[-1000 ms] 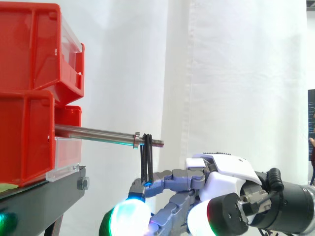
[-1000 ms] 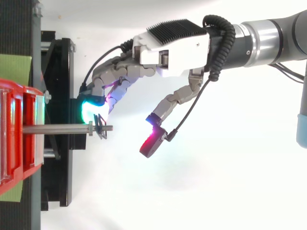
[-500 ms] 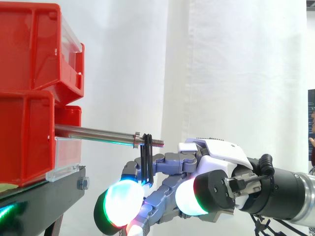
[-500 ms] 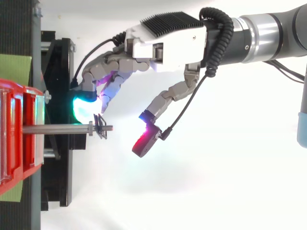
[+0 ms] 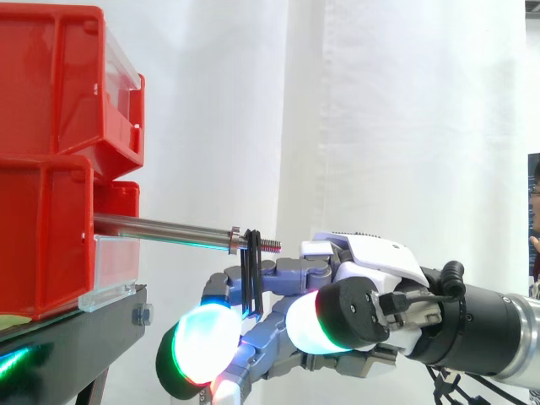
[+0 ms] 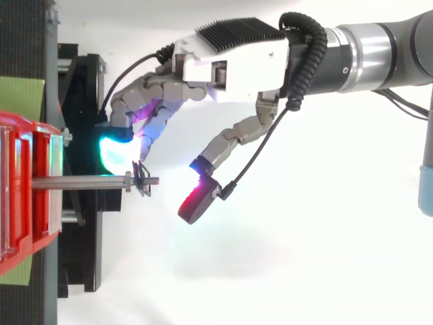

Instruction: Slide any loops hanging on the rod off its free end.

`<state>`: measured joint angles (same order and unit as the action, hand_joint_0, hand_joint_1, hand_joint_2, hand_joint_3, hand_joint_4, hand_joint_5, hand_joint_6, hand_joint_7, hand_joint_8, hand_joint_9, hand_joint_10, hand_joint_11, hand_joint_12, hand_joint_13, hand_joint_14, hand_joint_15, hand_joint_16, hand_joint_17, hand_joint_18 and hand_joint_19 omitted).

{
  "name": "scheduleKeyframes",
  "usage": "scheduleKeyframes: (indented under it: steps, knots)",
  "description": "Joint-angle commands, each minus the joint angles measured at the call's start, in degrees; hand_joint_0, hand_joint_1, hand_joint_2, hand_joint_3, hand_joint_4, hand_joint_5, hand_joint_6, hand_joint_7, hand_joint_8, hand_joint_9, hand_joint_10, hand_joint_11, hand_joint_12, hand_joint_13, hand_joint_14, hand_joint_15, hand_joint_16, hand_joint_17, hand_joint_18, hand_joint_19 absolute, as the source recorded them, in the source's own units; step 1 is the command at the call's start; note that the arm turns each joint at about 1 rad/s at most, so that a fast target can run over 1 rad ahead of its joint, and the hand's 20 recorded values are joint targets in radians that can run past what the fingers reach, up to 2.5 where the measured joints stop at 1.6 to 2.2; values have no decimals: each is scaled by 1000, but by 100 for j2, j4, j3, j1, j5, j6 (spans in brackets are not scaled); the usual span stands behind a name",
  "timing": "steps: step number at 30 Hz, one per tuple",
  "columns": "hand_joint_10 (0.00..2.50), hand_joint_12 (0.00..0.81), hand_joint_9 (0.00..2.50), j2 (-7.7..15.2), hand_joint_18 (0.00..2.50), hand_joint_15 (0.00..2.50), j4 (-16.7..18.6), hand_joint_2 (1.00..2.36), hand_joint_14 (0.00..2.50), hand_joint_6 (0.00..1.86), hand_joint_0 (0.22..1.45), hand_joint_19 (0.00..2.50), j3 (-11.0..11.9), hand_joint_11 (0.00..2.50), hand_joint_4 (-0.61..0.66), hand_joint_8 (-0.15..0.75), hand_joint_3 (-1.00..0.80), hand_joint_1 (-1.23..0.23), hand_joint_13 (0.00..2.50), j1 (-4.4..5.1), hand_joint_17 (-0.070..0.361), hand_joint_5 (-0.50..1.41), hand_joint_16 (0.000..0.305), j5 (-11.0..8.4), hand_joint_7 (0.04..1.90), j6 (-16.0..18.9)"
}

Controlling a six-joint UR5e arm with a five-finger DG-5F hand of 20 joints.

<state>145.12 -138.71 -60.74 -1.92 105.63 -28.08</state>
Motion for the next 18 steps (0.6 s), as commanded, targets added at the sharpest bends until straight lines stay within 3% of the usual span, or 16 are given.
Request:
scheduleKeyframes:
  steps: [1,6,18]
  knots:
    - [6,280,908,-1,516,148,-147,1000,6,503,580,175,71,203,291,300,-500,-709,754,69,59,-112,26,-121,1088,4]
    - [6,283,920,-1,524,151,-270,1000,6,503,582,179,124,208,294,303,-500,-699,766,139,59,-111,26,-200,1089,4]
    - [8,281,979,-1,558,187,-297,1003,7,503,594,228,203,257,263,302,-456,-661,802,192,59,-96,26,-209,1144,13]
